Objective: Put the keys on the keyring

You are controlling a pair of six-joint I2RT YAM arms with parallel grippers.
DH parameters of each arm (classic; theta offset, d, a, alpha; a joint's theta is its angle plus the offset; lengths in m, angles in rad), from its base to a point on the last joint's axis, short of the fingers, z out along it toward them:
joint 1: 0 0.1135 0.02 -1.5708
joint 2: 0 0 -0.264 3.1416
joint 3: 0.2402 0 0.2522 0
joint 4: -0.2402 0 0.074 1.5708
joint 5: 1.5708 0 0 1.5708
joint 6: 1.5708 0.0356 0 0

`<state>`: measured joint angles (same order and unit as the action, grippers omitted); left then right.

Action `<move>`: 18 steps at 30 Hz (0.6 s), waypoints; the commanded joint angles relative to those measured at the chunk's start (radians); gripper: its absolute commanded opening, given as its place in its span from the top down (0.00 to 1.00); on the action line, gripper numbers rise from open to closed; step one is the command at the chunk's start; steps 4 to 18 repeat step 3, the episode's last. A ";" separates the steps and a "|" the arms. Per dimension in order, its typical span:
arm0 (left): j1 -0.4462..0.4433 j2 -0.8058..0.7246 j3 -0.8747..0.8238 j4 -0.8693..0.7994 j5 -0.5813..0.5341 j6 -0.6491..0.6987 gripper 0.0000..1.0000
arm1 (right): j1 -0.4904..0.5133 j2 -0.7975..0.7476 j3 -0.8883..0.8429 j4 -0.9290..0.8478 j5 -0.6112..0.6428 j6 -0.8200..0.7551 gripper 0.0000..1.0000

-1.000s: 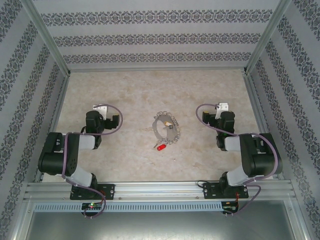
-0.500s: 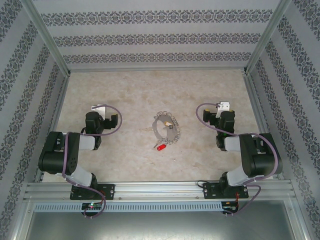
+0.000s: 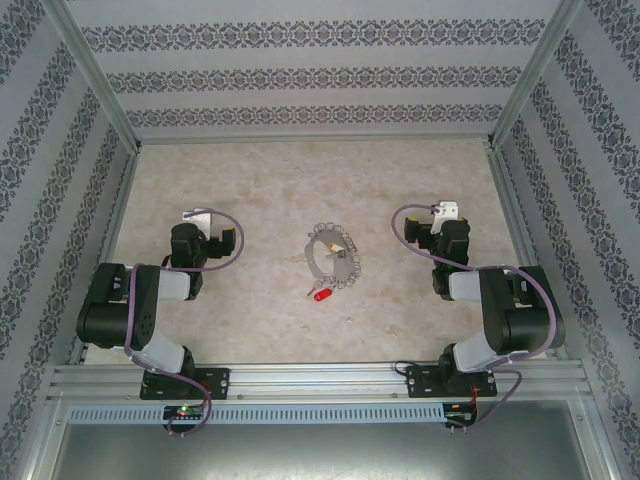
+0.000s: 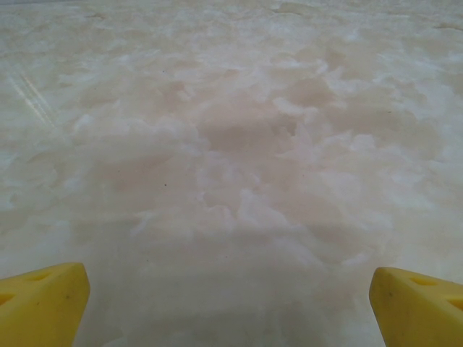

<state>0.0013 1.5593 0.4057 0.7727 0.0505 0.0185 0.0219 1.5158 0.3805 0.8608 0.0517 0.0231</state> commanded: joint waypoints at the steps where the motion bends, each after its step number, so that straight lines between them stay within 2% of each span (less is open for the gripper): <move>1: 0.006 0.004 0.014 0.045 -0.005 -0.019 0.00 | -0.001 -0.006 0.007 0.025 -0.021 -0.003 0.02; 18: 0.006 0.002 0.015 0.044 -0.005 -0.019 0.00 | 0.000 -0.007 0.006 0.026 -0.020 -0.004 0.02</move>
